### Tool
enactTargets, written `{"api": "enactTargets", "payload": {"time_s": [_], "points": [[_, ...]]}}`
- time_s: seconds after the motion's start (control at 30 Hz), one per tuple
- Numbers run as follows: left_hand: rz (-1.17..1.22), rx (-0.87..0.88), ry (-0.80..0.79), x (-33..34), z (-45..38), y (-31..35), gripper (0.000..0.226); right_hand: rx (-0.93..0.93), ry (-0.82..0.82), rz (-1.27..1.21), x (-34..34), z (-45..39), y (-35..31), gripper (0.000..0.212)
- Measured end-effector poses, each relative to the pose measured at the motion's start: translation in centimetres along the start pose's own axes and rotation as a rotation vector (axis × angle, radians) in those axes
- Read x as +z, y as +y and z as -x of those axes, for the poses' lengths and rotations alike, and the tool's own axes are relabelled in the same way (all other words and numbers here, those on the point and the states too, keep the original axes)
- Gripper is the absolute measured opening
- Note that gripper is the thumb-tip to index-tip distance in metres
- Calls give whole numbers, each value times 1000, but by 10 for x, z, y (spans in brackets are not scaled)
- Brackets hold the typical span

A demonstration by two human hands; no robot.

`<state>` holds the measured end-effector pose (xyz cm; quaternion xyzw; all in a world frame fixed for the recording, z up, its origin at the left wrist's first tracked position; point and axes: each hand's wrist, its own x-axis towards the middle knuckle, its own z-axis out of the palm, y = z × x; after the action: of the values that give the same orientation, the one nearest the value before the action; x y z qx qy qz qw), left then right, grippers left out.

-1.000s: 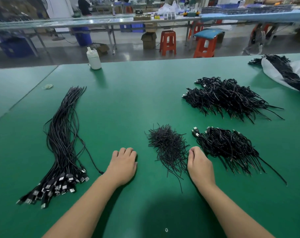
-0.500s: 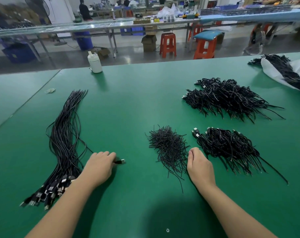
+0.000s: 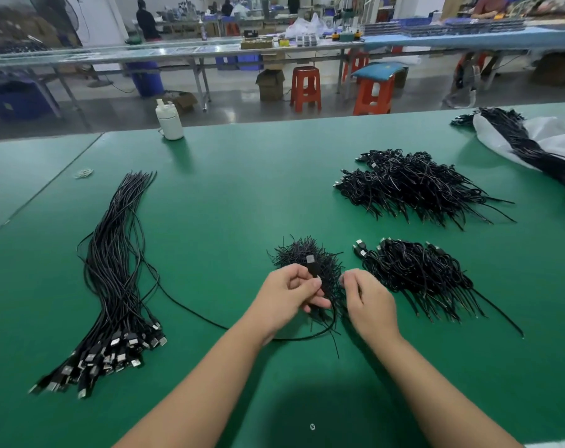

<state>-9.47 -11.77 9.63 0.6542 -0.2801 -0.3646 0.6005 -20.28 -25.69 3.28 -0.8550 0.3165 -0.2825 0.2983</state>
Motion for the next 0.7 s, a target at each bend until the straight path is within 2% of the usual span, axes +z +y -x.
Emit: {"api": "enactTargets", "payload": {"time_s": [0.1, 0.17, 0.27, 0.4, 0.5, 0.63, 0.7], "points": [[47, 55, 101, -8, 0, 2, 8, 102, -316, -520, -12, 3, -37, 38], [80, 87, 155, -11, 0, 1, 8, 122, -435, -597, -15, 7, -51, 31], [60, 99, 182, -13, 2, 0, 8, 124, -432, -652, -15, 11, -63, 31], [51, 10, -56, -16, 5, 0, 34, 149, -446, -774, -11, 15, -73, 31], [41, -11, -183, -22, 7, 4, 42, 140, -487, -806, -9, 20, -78, 31], [-76, 103, -120, -24, 12, 7, 43, 190, -558, -874, -4, 28, -80, 33], [93, 181, 8, -20, 9, 13, 43, 240, -611, -938, 3, 35, -79, 34]]}}
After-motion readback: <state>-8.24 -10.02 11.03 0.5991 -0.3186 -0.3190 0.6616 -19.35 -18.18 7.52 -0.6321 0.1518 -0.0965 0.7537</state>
